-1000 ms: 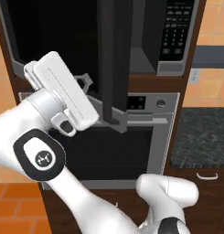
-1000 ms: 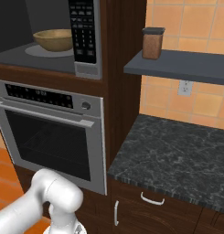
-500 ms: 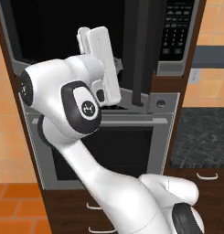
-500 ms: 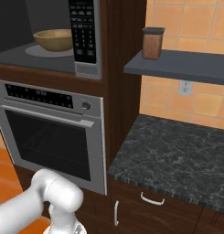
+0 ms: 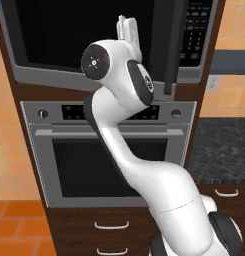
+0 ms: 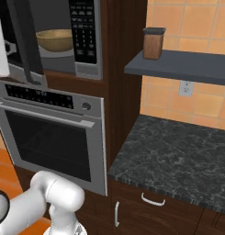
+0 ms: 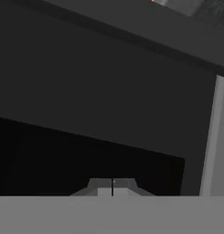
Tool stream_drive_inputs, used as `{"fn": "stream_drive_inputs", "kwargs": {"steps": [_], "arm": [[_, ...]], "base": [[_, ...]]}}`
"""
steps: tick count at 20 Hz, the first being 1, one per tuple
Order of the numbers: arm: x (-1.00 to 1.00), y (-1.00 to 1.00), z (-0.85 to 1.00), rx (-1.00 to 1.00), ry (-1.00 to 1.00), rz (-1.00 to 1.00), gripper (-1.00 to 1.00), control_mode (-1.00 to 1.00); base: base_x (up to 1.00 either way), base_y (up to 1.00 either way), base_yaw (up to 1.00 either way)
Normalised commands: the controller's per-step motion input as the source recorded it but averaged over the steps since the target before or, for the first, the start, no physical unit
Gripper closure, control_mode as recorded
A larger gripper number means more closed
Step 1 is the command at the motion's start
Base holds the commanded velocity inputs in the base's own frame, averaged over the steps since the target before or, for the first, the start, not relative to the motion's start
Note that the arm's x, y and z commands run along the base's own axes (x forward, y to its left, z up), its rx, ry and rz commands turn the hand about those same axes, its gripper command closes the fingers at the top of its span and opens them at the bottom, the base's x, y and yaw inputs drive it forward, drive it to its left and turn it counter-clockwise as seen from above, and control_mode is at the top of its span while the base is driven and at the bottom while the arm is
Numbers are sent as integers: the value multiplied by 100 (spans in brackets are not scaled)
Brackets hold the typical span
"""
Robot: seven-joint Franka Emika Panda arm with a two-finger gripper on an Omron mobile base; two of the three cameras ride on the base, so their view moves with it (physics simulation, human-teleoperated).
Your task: Open the microwave, place the bowl with waffle inside the microwave, then close the microwave door and turn it on.
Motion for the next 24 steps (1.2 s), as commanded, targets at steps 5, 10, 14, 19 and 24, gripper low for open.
{"fn": "stream_drive_inputs", "kwargs": {"steps": [5, 10, 14, 19, 24], "arm": [[100, -46, -1, 7, 0, 29, 100, -100], [100, -38, -9, 6, 0, 30, 100, -100], [100, -24, -42, 0, -1, 31, 100, -100], [89, -14, -54, 0, -2, 30, 100, -100], [-72, 34, -8, 0, -10, 20, 100, -100]], "base": [[0, 0, 0], [0, 0, 0], [0, 0, 0], [0, 0, 0], [0, 0, 0]]}}
